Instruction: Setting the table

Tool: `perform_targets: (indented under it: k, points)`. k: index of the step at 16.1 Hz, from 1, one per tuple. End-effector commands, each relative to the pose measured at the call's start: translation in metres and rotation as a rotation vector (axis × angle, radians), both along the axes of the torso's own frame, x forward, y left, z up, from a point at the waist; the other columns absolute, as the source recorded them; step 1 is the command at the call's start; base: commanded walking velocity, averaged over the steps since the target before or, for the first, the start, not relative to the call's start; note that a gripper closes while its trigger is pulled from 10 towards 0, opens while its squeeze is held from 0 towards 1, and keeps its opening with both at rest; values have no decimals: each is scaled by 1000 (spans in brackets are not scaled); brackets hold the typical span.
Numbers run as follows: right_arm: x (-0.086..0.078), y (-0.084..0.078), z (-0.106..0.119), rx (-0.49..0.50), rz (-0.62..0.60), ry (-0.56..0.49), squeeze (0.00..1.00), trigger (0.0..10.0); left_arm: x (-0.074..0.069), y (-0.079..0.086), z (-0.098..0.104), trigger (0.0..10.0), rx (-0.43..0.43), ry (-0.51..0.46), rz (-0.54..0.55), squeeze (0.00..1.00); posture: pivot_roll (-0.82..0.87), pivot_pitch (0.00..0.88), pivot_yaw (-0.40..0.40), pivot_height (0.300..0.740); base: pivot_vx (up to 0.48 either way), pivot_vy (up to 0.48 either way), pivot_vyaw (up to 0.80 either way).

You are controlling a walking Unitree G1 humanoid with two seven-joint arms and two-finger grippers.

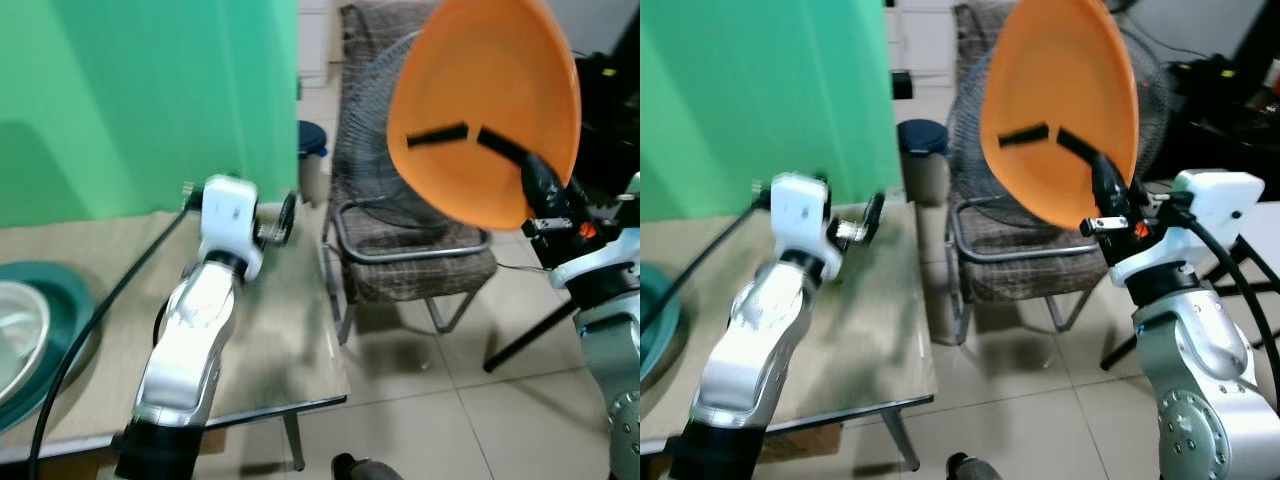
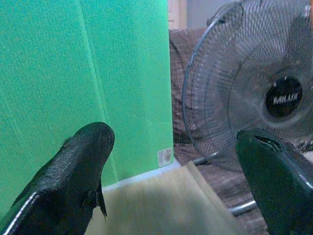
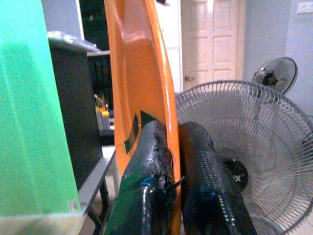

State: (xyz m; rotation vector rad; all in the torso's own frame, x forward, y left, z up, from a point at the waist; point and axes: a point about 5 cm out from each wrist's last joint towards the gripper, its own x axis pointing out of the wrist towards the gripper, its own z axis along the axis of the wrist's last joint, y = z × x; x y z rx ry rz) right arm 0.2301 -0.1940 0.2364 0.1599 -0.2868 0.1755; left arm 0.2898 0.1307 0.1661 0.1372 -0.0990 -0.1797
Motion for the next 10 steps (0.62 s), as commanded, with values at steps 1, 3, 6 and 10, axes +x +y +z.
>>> perform_targets:
  k: [1,3,6,10]
  points:
    - [2,-10,-2,58,-62,-22,0,10000,-1,3,6,10000,16,-41,2,0,23,0,-35,740,0,0,-800]
    - [5,-8,-28,88,-102,69,0,10000,0,7,0,10000,33,-24,-5,0,26,0,-44,740,0,0,-800]
    - [-3,18,-59,129,-73,171,0,10000,-8,-1,-20,10000,-47,52,-4,0,-16,0,-18,740,0,0,-800]
    - [-15,22,-69,33,-94,209,0,10000,-12,-12,-16,10000,27,26,-55,0,-14,0,-21,740,0,0,-800]
